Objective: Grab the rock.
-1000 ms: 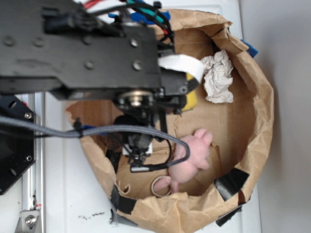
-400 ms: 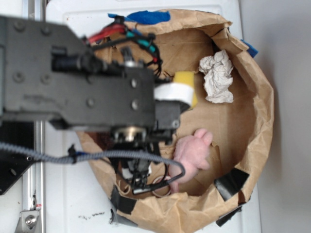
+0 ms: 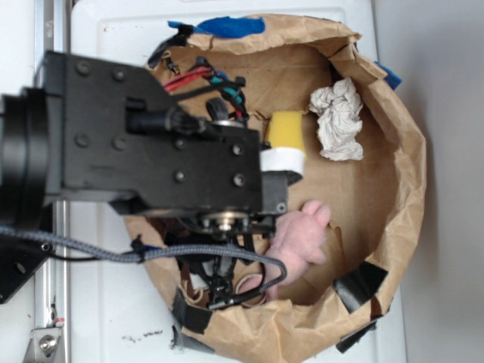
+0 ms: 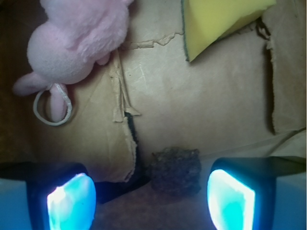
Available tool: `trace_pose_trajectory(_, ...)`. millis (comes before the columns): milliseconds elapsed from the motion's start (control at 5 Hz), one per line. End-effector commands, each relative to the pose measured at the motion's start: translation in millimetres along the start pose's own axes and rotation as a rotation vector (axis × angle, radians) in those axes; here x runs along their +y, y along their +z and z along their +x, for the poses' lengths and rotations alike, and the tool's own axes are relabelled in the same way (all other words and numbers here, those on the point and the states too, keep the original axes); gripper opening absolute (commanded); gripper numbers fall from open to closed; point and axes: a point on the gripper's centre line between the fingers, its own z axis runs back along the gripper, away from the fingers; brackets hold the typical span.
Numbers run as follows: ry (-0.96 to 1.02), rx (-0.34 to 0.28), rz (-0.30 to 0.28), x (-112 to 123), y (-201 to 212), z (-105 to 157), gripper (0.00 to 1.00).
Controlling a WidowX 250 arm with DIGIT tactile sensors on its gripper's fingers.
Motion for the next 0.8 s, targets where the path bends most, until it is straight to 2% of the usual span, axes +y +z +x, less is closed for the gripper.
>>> trace_pose_trajectory(0,-0.032,-0.065,-0.018,0,9,1,1.00)
trace_pose_trajectory(200,-0.058,-0.085,0.013,3,-2,1,1.00)
trace_pose_trajectory(400,-0.081,-0.042,0.042,5,-15,-3,1.00)
trace_pose_trajectory(600,-0.128,-0.036,0.055,2,-22,-14,1.00)
